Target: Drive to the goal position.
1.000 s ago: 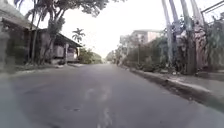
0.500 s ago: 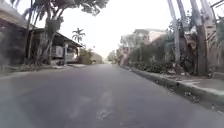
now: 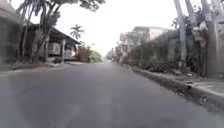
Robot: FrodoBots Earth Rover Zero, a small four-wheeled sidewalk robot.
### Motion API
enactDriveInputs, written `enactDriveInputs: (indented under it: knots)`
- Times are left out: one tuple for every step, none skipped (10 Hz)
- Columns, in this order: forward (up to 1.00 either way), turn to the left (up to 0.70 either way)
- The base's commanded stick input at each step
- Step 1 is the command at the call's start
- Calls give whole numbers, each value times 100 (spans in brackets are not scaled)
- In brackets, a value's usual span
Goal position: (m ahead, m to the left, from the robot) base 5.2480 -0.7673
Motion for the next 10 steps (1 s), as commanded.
enactDriveInputs:
  knots:
    - [100, 0]
    - [100, 0]
    - [100, 0]
    - [100, 0]
    - [100, 0]
    - [100, 0]
    - [100, 0]
    - [100, 0]
    - [100, 0]
    - [100, 0]
